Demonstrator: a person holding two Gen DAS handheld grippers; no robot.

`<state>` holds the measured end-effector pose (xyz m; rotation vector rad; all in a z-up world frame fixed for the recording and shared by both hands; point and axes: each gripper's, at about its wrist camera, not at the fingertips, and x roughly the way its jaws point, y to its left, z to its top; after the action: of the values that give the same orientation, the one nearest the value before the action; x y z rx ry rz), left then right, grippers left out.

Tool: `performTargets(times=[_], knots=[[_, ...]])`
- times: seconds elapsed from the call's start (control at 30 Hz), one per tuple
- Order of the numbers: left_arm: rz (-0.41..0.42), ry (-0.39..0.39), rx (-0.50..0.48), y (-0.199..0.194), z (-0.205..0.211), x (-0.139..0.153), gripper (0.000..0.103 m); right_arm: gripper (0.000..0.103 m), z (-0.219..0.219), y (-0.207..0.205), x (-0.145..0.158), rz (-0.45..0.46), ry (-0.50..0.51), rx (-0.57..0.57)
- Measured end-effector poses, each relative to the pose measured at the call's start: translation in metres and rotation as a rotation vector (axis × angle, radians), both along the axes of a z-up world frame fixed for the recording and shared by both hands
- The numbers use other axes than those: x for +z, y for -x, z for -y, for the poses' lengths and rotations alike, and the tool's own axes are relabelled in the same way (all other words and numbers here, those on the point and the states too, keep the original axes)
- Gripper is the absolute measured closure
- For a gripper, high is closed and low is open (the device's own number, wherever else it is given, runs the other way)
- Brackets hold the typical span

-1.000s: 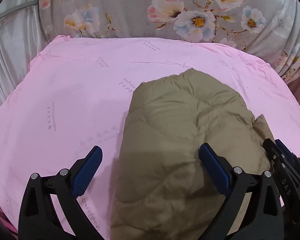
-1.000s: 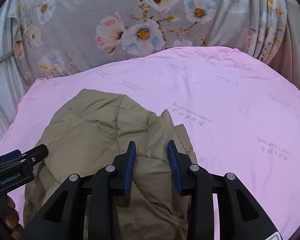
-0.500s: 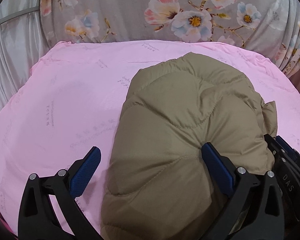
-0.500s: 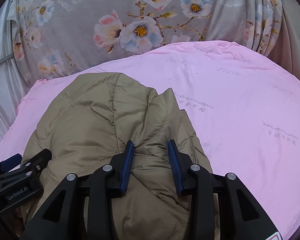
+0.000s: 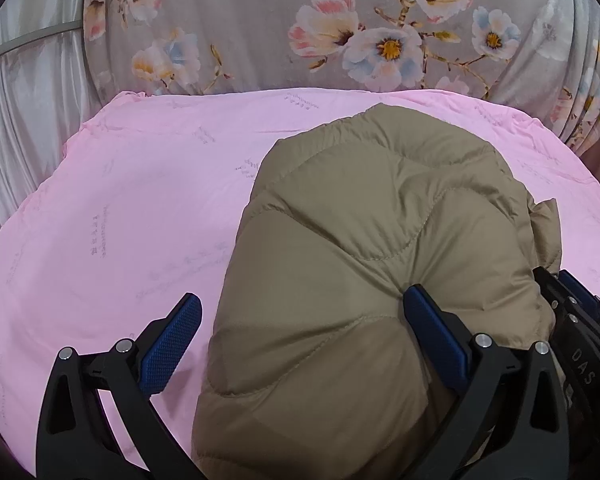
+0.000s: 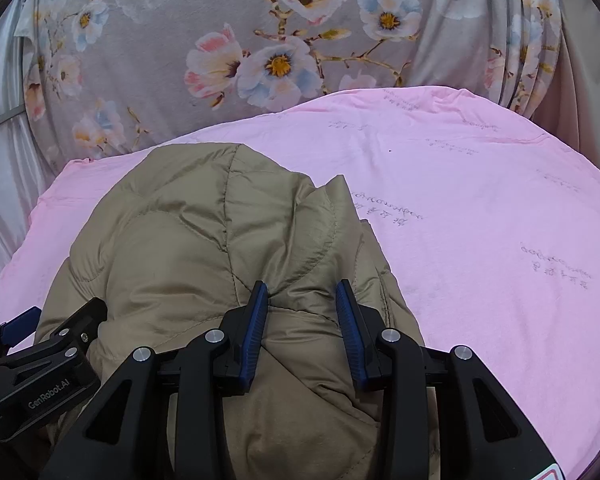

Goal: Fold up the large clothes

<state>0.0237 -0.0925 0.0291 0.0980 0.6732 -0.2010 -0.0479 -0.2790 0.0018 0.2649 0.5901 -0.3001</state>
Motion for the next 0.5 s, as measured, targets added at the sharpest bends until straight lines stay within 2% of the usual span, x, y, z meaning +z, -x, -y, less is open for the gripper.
performTargets(times=[0.33,0.4,0.47,0.5], knots=[[0.012,-0.004,0.001,0.001,0.001,-0.001,0.005,0.067,0.002,0.001,0.000,0.005,-0.013,0.006],[-0.017,0.016,-0.011,0.000,-0.004,0.001,0.005,0.067,0.007,0.006,0.005,0.000,-0.046,0.015],[-0.086,0.069,-0.036,-0.002,-0.017,0.005,0.005,0.065,0.017,0.018,0.013,0.008,-0.094,0.025],[-0.110,0.097,-0.042,-0.002,-0.025,0.007,0.005,0.058,0.023,0.026,0.016,0.008,-0.110,0.015]])
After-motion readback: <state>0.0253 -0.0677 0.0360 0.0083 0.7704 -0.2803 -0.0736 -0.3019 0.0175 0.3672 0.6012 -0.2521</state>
